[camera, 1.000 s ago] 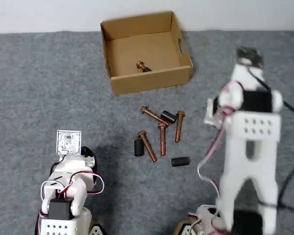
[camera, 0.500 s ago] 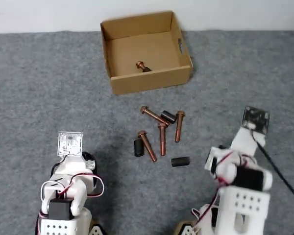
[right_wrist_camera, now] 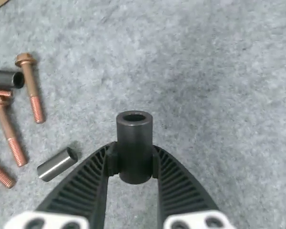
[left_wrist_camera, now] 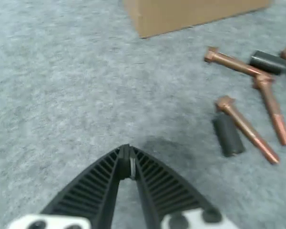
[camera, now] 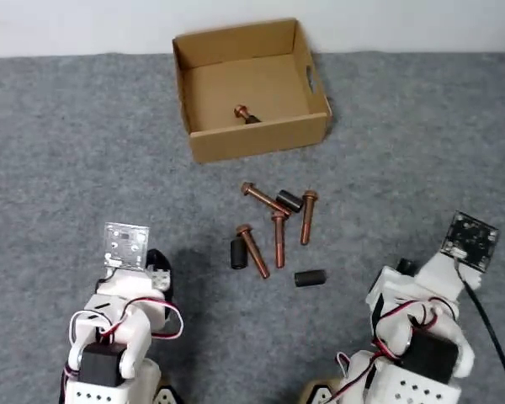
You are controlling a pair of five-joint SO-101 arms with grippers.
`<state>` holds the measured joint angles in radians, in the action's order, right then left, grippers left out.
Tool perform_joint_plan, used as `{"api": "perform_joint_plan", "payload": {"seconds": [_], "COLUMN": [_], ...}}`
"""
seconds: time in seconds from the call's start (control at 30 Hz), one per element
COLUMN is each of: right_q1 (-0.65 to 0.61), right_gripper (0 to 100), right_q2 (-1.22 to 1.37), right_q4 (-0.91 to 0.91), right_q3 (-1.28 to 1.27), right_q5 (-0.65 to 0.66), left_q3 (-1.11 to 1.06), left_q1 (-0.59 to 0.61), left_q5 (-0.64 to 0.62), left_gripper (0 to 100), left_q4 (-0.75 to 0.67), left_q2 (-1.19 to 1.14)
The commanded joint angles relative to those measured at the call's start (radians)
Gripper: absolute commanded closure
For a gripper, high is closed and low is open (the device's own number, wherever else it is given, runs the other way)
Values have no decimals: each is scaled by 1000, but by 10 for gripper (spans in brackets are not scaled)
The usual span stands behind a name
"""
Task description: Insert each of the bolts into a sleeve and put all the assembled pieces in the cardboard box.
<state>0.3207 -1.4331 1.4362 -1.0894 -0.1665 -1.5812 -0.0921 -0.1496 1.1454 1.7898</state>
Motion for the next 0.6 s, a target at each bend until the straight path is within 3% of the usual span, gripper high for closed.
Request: {"api": "perform_joint_plan", "payload": {"seconds": [0.0,0.2,0.57], "right_q1": [42,76,71], "right_gripper": [991,991,991], "right_q2": [-10,-10,-234], "right_q4": [18,30,22], "right_q3": [8,31,-12], "right_q5": [-5,-11,-5], "left_q3": [71,251,809], "left_q1": [-58,-95,-278], "left_q5": [34,29,-161], "left_gripper": [994,994,994], "left_q4": [9,64,120], "left_q2": [2,-193,-1048]}}
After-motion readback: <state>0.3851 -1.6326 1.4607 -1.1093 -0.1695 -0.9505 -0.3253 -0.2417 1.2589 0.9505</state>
